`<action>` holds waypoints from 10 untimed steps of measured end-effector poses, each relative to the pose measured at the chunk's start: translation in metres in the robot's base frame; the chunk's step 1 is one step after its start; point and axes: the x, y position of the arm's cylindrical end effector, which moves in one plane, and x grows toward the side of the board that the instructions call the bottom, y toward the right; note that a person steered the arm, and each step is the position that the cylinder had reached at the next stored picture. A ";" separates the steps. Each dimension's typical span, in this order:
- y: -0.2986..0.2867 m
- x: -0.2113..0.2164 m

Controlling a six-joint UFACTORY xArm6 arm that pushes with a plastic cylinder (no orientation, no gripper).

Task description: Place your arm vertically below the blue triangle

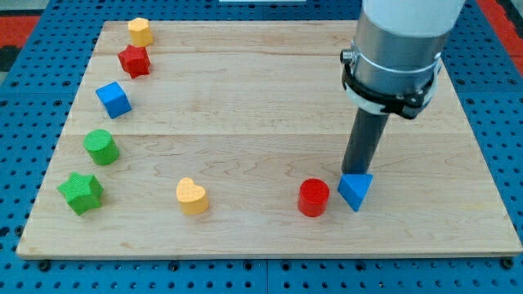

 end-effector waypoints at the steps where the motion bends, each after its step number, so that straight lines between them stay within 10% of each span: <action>1: 0.000 0.007; 4: 0.107 0.012; 6: 0.107 0.083; 10: 0.015 0.079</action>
